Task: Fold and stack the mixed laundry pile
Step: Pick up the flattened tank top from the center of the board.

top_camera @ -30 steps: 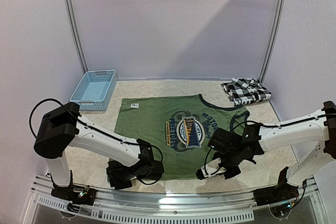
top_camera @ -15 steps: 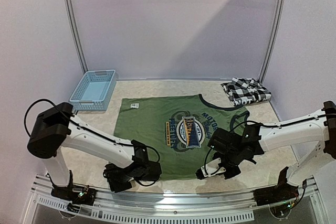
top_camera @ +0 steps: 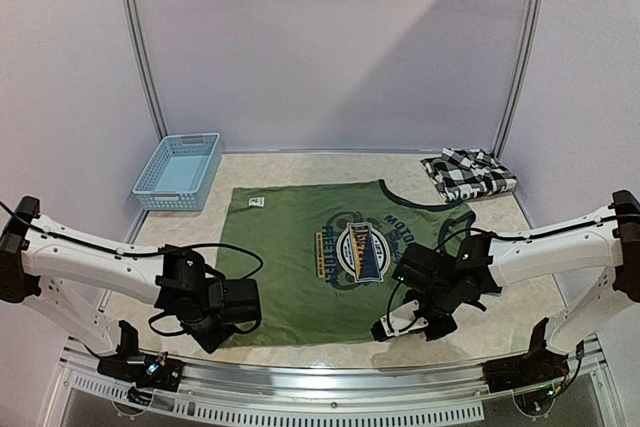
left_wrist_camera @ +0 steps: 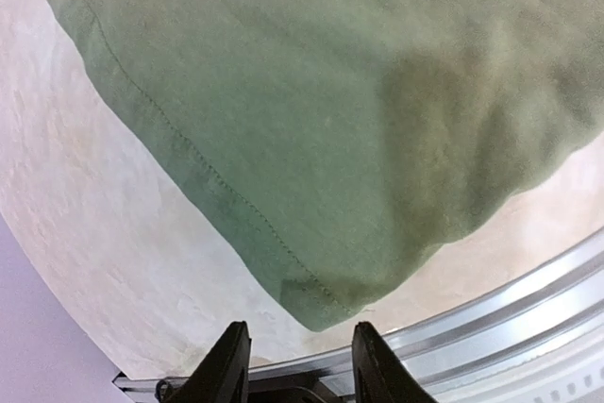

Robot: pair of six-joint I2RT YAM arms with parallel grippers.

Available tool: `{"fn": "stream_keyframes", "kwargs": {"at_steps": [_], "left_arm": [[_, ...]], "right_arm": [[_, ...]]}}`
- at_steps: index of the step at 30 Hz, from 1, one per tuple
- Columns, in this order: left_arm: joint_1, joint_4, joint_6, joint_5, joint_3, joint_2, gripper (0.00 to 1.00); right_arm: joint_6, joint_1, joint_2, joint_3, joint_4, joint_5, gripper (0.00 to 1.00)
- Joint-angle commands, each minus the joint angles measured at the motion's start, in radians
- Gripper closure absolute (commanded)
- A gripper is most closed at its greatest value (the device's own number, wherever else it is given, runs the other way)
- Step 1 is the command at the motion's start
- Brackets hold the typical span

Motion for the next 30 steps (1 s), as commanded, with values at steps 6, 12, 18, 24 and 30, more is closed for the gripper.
{"fn": "stream_keyframes", "kwargs": {"at_steps": [6, 12, 18, 24, 30], "left_arm": [[0.014, 0.171, -0.097, 0.067, -0.12, -0.036, 0.6], [0.011, 0.216, -0.069, 0.095, -0.144, -0.06, 0.6], [0.01, 0.227, -0.053, 0.121, -0.144, 0.031, 0.6], [0.0, 0.211, -0.078, 0.116, -0.148, 0.124, 0.66], [-0.009, 0.224, -0.097, 0.107, -0.168, 0.122, 0.82]], "right_arm": [[0.012, -0.003, 0.015, 0.024, -0.035, -0.022, 0.98], [0.012, -0.003, 0.021, 0.026, -0.032, -0.024, 0.98], [0.016, -0.002, 0.02, 0.025, -0.032, -0.023, 0.98], [0.018, -0.003, 0.016, 0.017, -0.033, -0.021, 0.99], [0.018, -0.002, 0.006, 0.005, -0.029, -0.017, 0.99]]}}
